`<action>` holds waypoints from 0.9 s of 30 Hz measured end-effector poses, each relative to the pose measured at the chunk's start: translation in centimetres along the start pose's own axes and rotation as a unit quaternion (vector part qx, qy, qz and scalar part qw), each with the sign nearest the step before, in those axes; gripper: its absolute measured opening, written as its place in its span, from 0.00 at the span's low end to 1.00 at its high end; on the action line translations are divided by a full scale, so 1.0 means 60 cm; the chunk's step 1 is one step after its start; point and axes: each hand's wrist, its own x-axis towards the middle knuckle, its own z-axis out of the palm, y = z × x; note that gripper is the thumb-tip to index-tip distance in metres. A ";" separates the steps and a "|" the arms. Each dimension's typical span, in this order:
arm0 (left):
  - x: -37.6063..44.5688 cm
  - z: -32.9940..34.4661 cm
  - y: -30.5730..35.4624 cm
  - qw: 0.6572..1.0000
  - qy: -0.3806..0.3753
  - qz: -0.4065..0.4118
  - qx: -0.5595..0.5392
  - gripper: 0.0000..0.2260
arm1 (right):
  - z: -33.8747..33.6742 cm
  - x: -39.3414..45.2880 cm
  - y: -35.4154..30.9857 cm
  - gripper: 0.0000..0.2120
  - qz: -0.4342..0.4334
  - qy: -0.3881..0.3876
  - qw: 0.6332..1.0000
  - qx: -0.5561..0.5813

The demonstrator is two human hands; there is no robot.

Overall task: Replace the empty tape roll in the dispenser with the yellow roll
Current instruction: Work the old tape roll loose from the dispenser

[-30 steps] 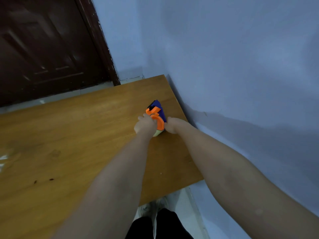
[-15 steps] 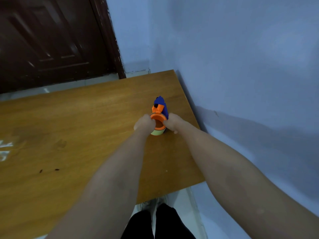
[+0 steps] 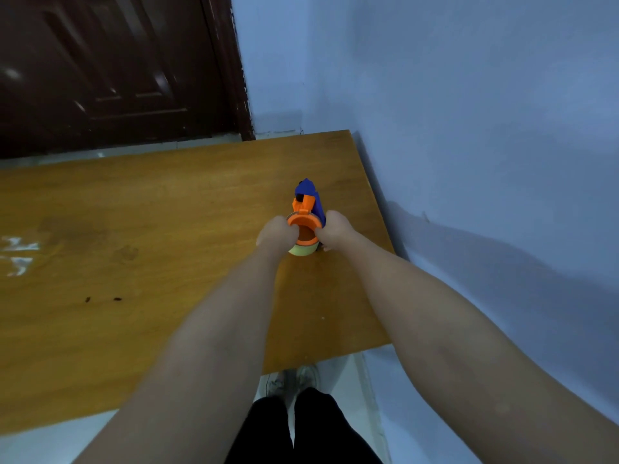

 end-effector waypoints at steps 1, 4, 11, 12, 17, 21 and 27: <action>-0.004 -0.001 -0.005 1.000 0.004 -0.001 -0.004 0.13 | 0.003 -0.005 -0.003 0.09 -0.008 0.001 1.000 -0.005; -0.020 -0.008 -0.020 1.000 0.015 -0.009 -0.020 0.12 | 0.014 -0.019 -0.013 0.05 -0.043 0.007 0.999 -0.020; -0.069 -0.022 -0.076 0.998 0.032 -0.020 -0.057 0.08 | 0.065 -0.066 -0.030 0.02 -0.080 0.022 0.995 -0.052; -0.078 -0.021 -0.086 0.997 0.032 -0.024 -0.060 0.07 | 0.075 -0.075 -0.030 0.02 -0.081 0.022 0.995 -0.055; -0.123 -0.017 -0.147 0.996 0.033 -0.030 -0.074 0.08 | 0.133 -0.125 -0.030 0.02 -0.075 0.022 0.994 -0.072; -0.165 -0.017 -0.202 0.995 0.023 -0.026 -0.096 0.11 | 0.179 -0.173 -0.030 0.04 -0.073 0.027 0.993 -0.090; -0.227 -0.016 -0.281 0.994 0.019 -0.025 -0.102 0.06 | 0.251 -0.241 -0.032 0.03 -0.076 0.025 0.993 -0.093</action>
